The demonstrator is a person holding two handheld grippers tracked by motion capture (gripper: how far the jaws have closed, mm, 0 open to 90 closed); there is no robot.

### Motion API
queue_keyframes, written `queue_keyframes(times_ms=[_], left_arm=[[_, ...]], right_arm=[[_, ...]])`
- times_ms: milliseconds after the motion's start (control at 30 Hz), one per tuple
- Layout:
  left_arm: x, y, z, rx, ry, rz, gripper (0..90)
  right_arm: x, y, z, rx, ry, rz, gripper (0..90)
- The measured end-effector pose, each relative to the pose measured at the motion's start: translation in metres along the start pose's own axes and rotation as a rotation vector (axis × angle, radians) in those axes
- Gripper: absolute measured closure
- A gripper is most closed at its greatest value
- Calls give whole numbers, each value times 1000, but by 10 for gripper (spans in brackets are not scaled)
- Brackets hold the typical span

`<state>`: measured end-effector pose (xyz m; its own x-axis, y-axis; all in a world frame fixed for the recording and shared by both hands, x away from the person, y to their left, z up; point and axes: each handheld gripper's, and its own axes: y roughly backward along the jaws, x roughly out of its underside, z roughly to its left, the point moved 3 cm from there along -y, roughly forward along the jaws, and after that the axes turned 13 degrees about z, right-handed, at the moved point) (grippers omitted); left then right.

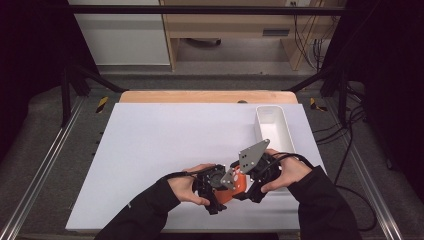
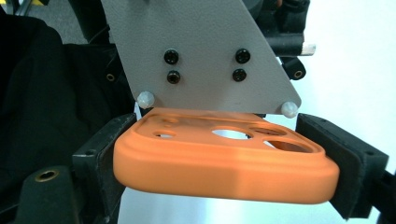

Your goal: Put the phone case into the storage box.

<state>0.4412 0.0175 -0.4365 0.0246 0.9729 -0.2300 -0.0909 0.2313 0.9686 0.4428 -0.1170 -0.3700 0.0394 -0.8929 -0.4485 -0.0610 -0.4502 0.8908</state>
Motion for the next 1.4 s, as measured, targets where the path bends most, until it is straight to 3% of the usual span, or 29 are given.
queue_keyframes(times_ms=[333,533,667,700,833,1100,1400], left_arm=[[3,-2,0,-14,6,-16,147],[7,-2,1,-26,17,-26,150],[9,-2,1,-39,16,-28,154],[9,-3,0,-40,36,-40,154],[13,-2,4,-41,45,-40,154],[24,2,8,-27,81,-84,154],[35,8,11,-24,126,-174,154]], right_arm=[[-1,-1,2,6,1,-21,113],[1,5,0,52,-12,-52,38],[3,12,0,72,-29,-76,36],[4,13,0,77,-33,-81,36],[11,19,-2,103,-55,-98,36],[27,27,-1,127,-107,-164,20],[45,28,3,135,-152,-242,18]])
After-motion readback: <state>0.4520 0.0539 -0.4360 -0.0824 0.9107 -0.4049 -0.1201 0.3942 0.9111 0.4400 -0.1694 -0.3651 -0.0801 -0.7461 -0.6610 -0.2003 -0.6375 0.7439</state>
